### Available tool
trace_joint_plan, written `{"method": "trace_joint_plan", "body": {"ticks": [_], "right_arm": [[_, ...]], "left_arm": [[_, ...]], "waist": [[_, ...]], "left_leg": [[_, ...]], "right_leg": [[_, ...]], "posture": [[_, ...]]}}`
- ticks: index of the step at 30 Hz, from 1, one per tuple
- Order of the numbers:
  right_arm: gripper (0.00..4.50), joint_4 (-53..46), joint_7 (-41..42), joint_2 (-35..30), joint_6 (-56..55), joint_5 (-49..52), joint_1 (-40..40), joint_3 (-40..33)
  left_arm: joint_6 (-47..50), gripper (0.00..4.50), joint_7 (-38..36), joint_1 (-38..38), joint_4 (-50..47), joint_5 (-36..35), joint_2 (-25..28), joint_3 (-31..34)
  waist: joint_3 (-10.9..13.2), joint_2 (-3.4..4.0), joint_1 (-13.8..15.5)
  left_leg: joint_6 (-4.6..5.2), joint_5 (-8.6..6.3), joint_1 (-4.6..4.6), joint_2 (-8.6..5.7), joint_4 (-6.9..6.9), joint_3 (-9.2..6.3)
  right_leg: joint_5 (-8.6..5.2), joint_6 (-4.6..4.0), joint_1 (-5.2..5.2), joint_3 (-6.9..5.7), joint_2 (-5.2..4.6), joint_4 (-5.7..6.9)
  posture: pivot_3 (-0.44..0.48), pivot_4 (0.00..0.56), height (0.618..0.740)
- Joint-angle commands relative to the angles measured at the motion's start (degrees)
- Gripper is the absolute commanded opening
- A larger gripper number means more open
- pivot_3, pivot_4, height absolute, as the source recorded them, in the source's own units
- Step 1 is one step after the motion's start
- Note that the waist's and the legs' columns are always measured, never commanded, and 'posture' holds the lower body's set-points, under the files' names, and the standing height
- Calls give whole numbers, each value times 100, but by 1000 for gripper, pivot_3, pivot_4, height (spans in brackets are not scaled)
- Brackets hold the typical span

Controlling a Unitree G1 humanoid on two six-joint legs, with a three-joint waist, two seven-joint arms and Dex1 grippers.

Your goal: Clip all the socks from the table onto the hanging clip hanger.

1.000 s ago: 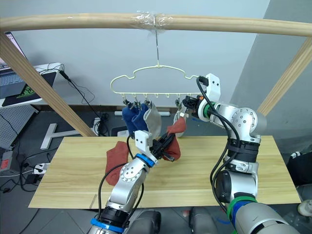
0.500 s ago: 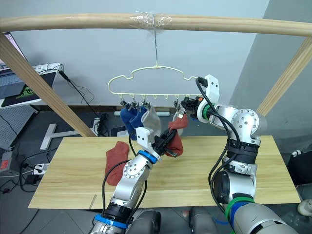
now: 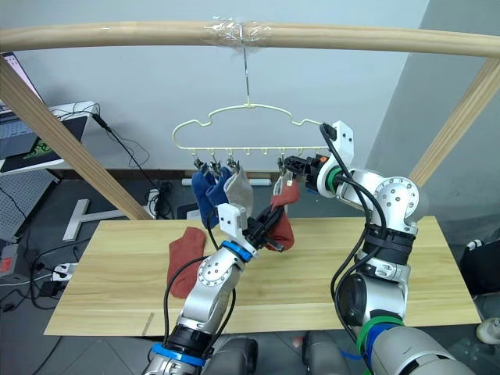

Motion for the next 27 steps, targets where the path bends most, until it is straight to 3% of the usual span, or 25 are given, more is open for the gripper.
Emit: {"method": "trace_joint_plan", "body": {"ticks": [1, 2, 8, 12, 16, 22, 24, 27], "right_arm": [[4054, -279, 222, -181, -179, 194, -106, 29], [4446, -305, 283, -244, -261, 174, -85, 110], [4446, -755, 519, -490, -324, 376, 131, 162], [4500, -1739, 1005, -1109, -711, 385, 844, 613], [4500, -1977, 909, -1151, -1332, 191, 1243, 730], [4500, -2396, 1041, -1761, -3327, -1365, 2239, 2144], [4327, -2407, 1055, -1748, -3832, -1682, 2479, 2469], [3538, -2159, 615, -1252, -4206, -1912, 2687, 2527]], "left_arm": [[-28, 0, -147, -119, -218, -93, -56, -115], [-1, 0, -185, -132, -214, -119, -62, -126], [415, 0, -346, -163, -244, -487, -234, -100], [1064, 1109, -603, -195, -200, -1009, -401, -89], [1280, 2290, -831, -196, -100, -1116, -283, -143], [1113, 4101, -692, -350, 173, -798, 125, 148], [1150, 4124, -761, -313, -5, -830, 276, 196], [1185, 4135, -861, -275, -272, -803, 622, 314]], "waist": [[0, 0, -11], [0, 0, -13], [0, 0, -81], [0, 0, -79], [0, 0, -148], [-1, -1, -184], [-1, -1, -216], [-1, -1, -228]], "left_leg": [[0, 0, 0, 0, 0, 0], [0, 0, 0, 0, 1, 1], [1, 0, 1, 0, 0, 10], [2, -1, -6, 0, 1, 8], [3, -2, 2, 0, 1, 34], [12, 4, 13, 4, 3, 47], [11, 5, 14, 5, 3, 50], [10, 5, 14, 5, 3, 53]], "right_leg": [[0, 0, 0, 1, 0, 0], [0, 0, 0, 0, 0, 1], [0, 1, 0, 2, 6, 0], [-2, 3, 2, -2, 9, -3], [-16, 29, 1, 3, 10, -1], [-15, 40, 2, 14, 21, 3], [-15, 42, 2, 18, 20, 3], [-13, 45, 0, 23, 18, 3]], "posture": [[-7, 194, 740], [-9, 193, 740], [-22, 191, 740], [-44, 194, 740], [-52, 181, 740], [-56, 179, 740], [-53, 181, 740], [-44, 187, 740]]}}
